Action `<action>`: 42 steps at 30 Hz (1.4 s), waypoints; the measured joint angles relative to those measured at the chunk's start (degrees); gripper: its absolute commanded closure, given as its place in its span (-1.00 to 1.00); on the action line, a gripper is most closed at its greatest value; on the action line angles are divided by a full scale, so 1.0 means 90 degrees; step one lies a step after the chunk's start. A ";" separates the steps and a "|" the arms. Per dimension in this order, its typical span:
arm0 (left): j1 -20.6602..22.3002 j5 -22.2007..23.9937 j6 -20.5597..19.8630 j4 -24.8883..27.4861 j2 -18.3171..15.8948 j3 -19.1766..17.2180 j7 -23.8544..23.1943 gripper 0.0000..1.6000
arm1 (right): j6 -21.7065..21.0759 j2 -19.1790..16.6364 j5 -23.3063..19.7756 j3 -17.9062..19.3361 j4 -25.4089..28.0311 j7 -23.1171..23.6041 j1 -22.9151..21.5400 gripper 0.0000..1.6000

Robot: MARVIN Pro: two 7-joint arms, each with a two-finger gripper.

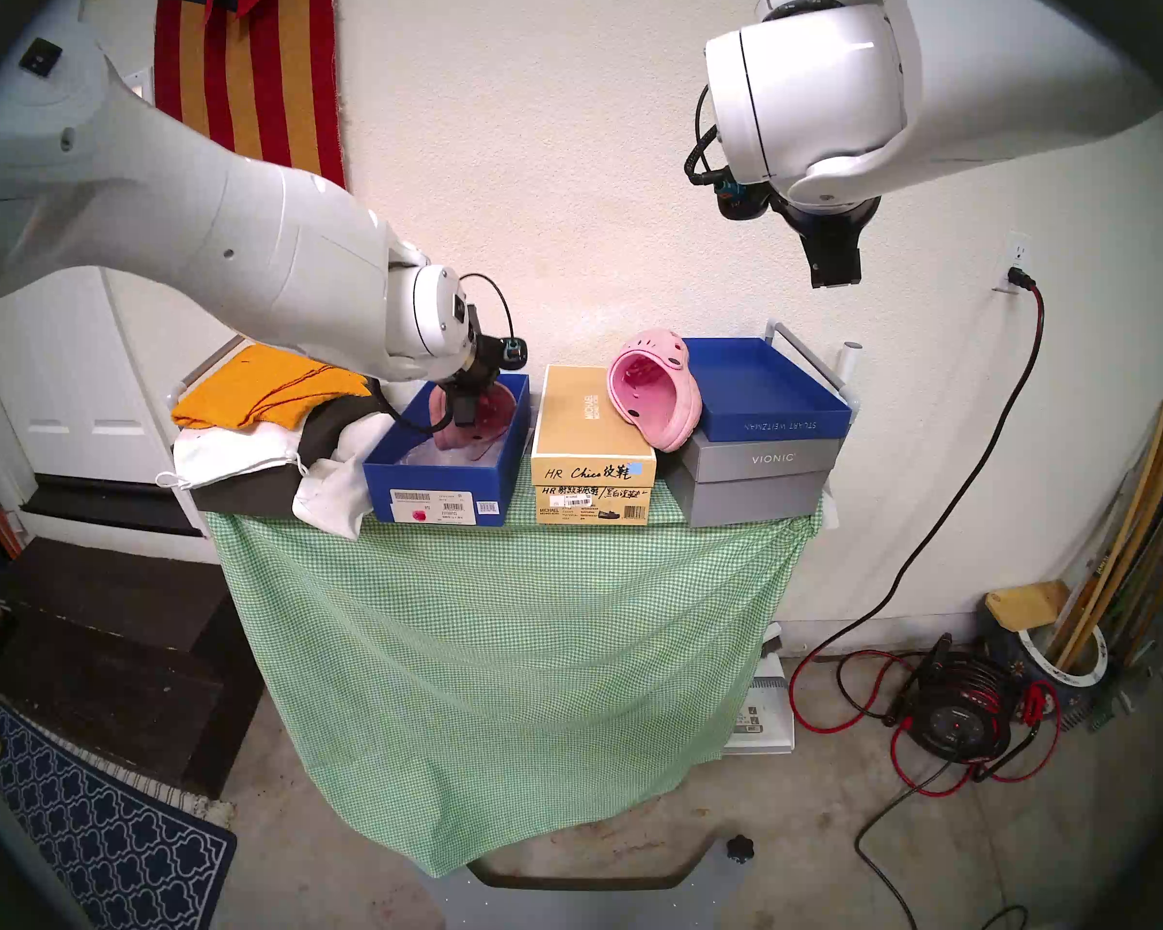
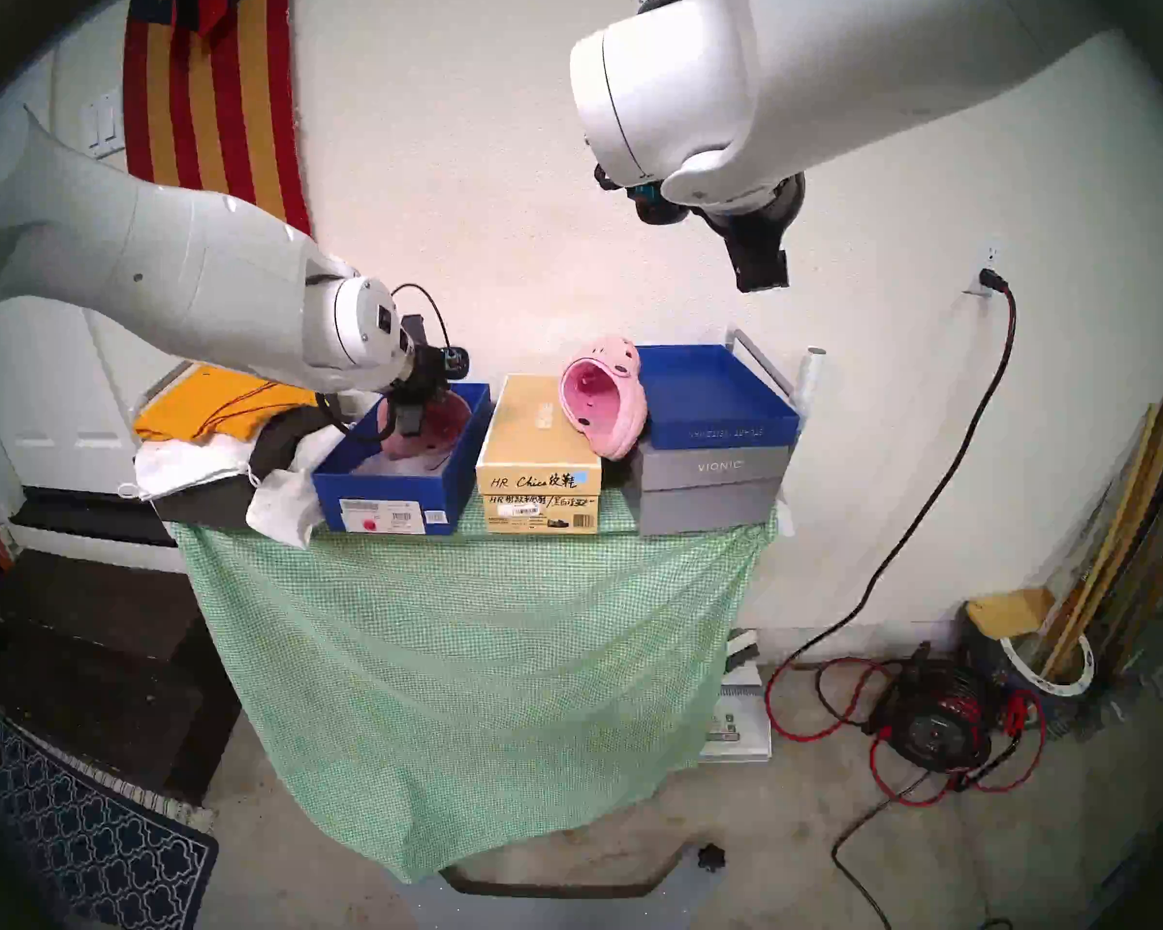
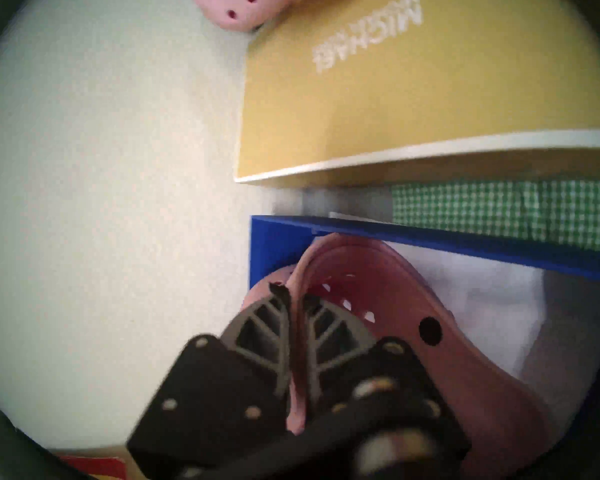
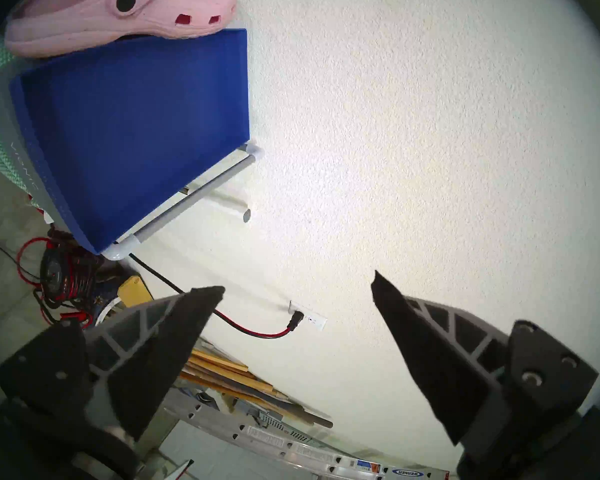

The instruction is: Take shoe out of the box

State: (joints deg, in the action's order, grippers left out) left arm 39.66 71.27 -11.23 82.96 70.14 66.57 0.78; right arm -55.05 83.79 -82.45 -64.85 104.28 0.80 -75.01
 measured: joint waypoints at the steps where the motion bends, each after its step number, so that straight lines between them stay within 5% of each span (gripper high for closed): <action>1: 0.0090 -0.0031 -0.0007 0.0035 -0.0087 -0.0020 0.0052 1.00 | 0.0000 0.0021 -0.0044 -0.0008 0.0000 -0.0029 -0.0006 -1.00; 12: 0.0825 -0.0246 -0.0233 0.0254 -0.0864 0.0089 0.0412 1.00 | 0.0000 0.0187 -0.0403 -0.0091 -0.0005 -0.0272 -0.0045 -1.00; 28: 0.1910 -0.0665 -0.0412 0.0548 -0.2077 0.1020 0.0972 1.00 | 0.0000 0.0487 -0.1143 -0.0242 -0.0007 -0.0754 -0.0110 -1.00; 37: 0.1993 -0.1043 0.0204 0.0296 -0.2635 0.1547 0.1148 1.00 | 0.0000 0.0731 -0.1888 -0.0359 -0.0005 -0.1277 -0.0156 -1.00; 42: 0.1613 -0.1173 0.0822 -0.0318 -0.2825 0.1577 0.1196 1.00 | 0.0000 0.0897 -0.2370 -0.0421 -0.0005 -0.1639 -0.0178 -1.00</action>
State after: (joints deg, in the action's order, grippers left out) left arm 54.18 60.71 -3.84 80.10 44.72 80.77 11.54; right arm -55.05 91.87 -103.78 -68.64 104.24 -13.95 -76.62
